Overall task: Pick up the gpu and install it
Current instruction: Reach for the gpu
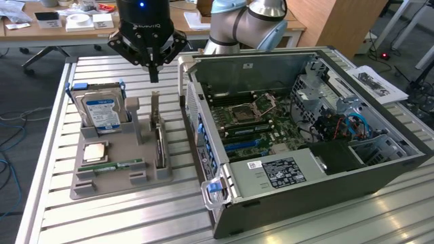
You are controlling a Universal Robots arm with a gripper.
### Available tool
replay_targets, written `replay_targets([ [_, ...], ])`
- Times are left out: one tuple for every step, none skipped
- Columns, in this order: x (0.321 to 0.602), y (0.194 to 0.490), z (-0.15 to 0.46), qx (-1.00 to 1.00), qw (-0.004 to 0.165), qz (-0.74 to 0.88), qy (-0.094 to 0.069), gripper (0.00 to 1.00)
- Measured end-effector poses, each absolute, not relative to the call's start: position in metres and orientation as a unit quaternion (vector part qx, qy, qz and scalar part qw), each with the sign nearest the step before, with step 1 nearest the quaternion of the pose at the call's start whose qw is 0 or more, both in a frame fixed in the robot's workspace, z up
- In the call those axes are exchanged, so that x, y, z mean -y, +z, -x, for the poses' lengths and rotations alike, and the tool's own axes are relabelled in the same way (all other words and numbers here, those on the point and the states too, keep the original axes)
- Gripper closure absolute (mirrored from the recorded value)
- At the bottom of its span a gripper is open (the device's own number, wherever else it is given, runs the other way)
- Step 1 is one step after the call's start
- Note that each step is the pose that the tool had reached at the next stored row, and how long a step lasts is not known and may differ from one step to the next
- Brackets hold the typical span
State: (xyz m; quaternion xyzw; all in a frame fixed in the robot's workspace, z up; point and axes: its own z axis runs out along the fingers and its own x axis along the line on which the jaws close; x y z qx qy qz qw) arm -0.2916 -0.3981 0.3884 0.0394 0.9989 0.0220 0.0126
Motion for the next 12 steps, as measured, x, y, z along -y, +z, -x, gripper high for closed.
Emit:
replay_targets([
  [0.3981, 0.3884, 0.2916, -0.999, 0.013, -0.039, 0.022, 0.89],
  [0.3981, 0.3884, 0.2916, -0.999, 0.013, -0.039, 0.022, 0.89],
  [0.3981, 0.3885, 0.2917, -0.999, 0.013, -0.039, 0.022, 0.89],
  [0.3981, 0.3885, 0.2917, -0.999, 0.013, -0.039, 0.022, 0.89],
  [0.3981, 0.3884, 0.2918, -0.999, 0.013, -0.039, 0.022, 0.89],
  [0.3984, 0.3884, 0.2921, -0.999, 0.013, -0.039, 0.022, 0.89],
  [0.3991, 0.3885, 0.2922, -0.999, 0.012, -0.039, 0.022, 0.89],
  [0.4002, 0.3885, 0.2922, -0.999, 0.012, -0.039, 0.022, 0.89],
  [0.4016, 0.3885, 0.2923, -0.999, 0.012, -0.039, 0.022, 0.89],
  [0.4032, 0.3884, 0.2924, -0.999, 0.013, -0.039, 0.022, 0.89],
  [0.405, 0.3884, 0.2925, -0.999, 0.013, -0.039, 0.022, 0.89],
  [0.4069, 0.3885, 0.2926, -0.999, 0.013, -0.039, 0.022, 0.89],
])
